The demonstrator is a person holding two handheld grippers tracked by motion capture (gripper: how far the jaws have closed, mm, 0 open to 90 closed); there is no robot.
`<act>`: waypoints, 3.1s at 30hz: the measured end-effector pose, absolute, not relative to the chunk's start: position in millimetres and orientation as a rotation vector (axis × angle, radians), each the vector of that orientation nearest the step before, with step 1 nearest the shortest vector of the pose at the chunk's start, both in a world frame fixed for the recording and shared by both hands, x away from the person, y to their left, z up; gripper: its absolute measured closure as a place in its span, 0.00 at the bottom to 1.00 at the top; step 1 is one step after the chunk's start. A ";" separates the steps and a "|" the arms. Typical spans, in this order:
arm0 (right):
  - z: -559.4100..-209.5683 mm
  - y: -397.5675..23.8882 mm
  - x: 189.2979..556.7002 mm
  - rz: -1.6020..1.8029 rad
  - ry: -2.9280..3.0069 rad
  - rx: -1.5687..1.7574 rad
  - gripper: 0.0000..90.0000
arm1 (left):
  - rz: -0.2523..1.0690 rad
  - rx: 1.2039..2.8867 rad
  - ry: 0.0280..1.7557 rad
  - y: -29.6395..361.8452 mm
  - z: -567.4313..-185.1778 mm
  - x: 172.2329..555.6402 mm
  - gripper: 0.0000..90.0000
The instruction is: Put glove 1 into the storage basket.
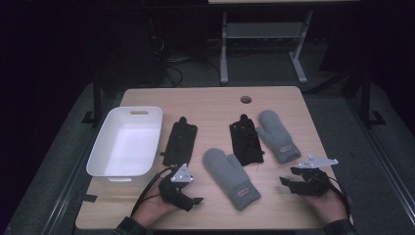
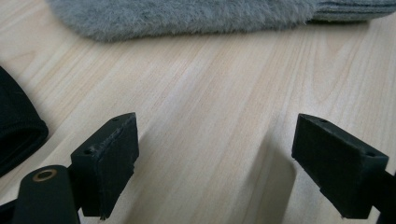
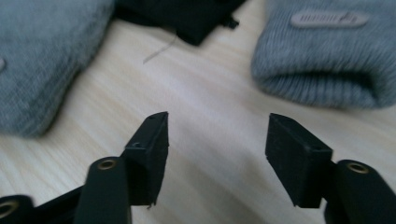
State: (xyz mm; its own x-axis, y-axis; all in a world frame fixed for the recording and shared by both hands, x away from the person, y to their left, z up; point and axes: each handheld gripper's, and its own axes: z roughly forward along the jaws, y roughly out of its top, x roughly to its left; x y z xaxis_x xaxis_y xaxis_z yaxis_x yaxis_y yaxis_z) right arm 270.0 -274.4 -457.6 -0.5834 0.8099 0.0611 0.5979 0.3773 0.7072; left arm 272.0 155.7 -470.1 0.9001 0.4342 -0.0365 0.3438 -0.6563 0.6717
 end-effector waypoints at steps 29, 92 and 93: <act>-427.4 -257.3 384.7 0.932 2.232 1.295 0.60 | 0.203 2.283 0.514 159.8 -477.1 270.2 0.15; -431.5 -274.7 378.9 0.976 2.261 1.320 0.97 | 0.203 2.292 0.508 159.7 -476.7 270.7 0.15; -430.7 -273.2 373.2 0.965 2.271 1.306 0.97 | 0.203 2.292 0.508 159.7 -476.7 270.7 0.15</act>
State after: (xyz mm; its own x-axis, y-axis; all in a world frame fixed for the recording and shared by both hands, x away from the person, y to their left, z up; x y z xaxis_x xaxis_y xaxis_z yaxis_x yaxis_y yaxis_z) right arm 373.2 -273.2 -430.7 -0.5149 0.8565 0.0350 0.6196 0.3436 0.7057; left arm 270.7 159.7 -476.7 0.9080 0.4189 -0.0093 0.2970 -0.6277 0.7195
